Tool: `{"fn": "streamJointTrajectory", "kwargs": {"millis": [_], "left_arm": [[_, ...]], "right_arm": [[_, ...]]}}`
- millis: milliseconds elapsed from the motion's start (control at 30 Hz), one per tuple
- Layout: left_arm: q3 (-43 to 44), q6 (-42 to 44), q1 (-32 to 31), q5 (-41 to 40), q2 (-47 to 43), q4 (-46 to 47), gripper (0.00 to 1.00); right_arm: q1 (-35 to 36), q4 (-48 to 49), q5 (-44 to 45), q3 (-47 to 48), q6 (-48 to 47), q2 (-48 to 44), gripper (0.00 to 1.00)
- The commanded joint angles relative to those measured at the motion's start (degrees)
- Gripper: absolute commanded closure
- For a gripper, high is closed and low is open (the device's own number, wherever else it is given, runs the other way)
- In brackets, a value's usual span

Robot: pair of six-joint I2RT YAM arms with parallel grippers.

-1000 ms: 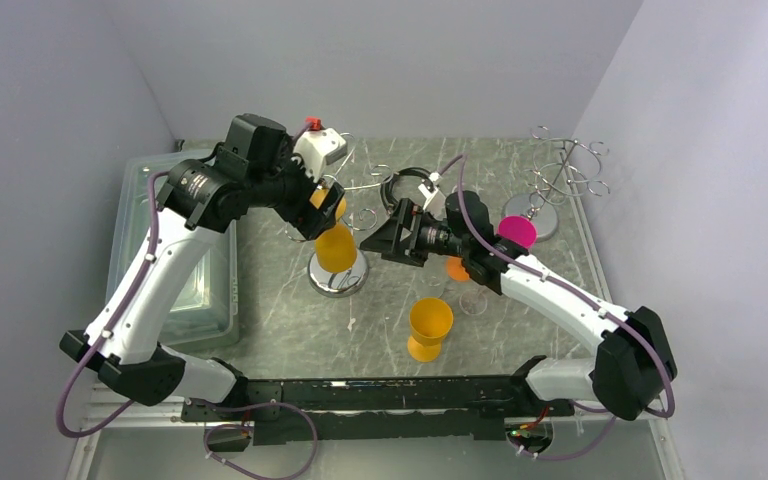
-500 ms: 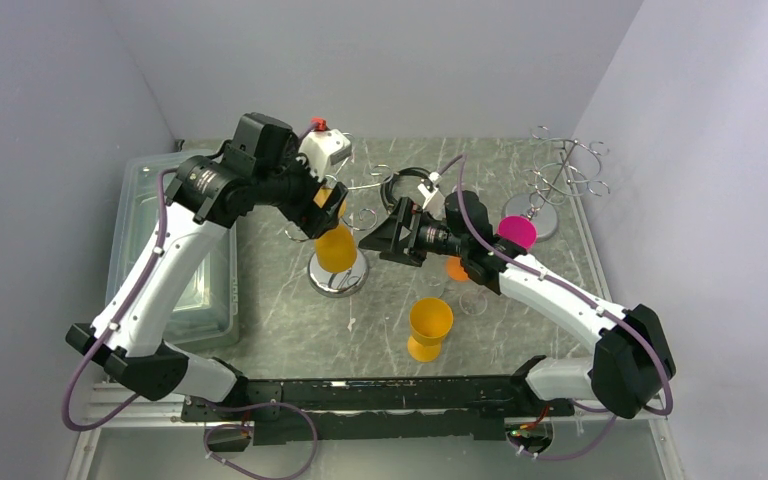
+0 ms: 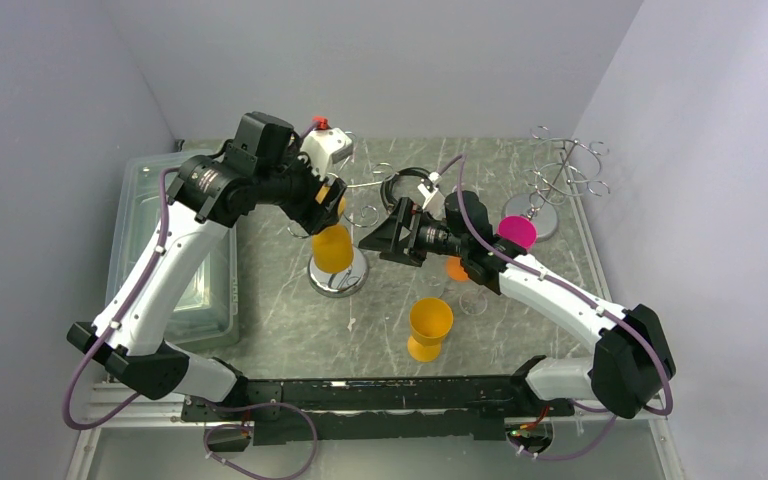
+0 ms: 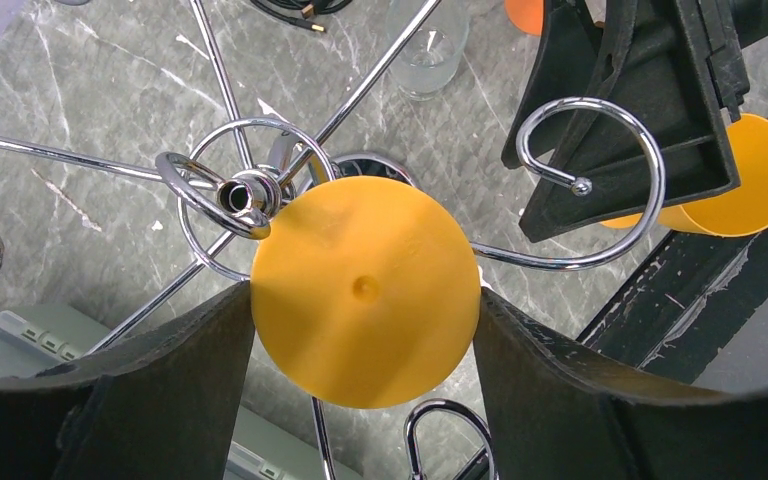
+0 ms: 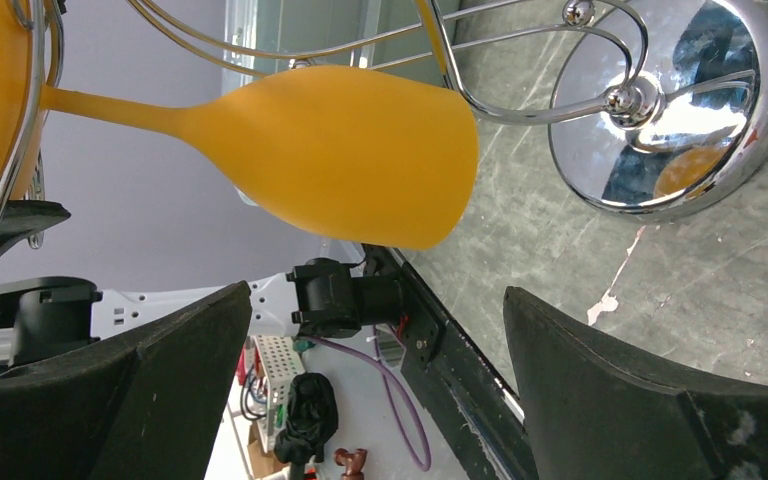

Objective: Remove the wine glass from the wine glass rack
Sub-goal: Pick up the wine glass from the wine rack.

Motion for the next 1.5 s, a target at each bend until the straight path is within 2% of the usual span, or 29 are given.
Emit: {"fn": "streamJointTrajectory", "kwargs": {"millis": [0, 200, 300, 767, 1467], "left_arm": [[0.86, 0.67, 0.25, 0.63, -0.29, 1.70, 0.28], [0.86, 0.40, 0.24, 0.12, -1.10, 1.79, 0.38], [0.60, 0.04, 0.24, -0.03, -1.84, 2.09, 0.40], [0.87, -0.92, 0.24, -1.36, -3.91, 1.86, 0.42], [1.12, -2.47, 0.25, 2.34, -6.04, 0.07, 0.48]], "right_arm": [[-0.06, 1.01, 0.50, 1.32, -0.99, -0.26, 0.01], [0.02, -0.23, 1.33, 1.92, -1.91, -0.74, 0.01], [0.02, -0.71, 1.51, 2.04, -2.10, -0.71, 0.01], [0.07, -1.69, 2.47, 2.38, -2.67, -1.26, 0.01], [0.55, -2.63, 4.17, 2.12, -2.84, -3.05, 0.01]]}}
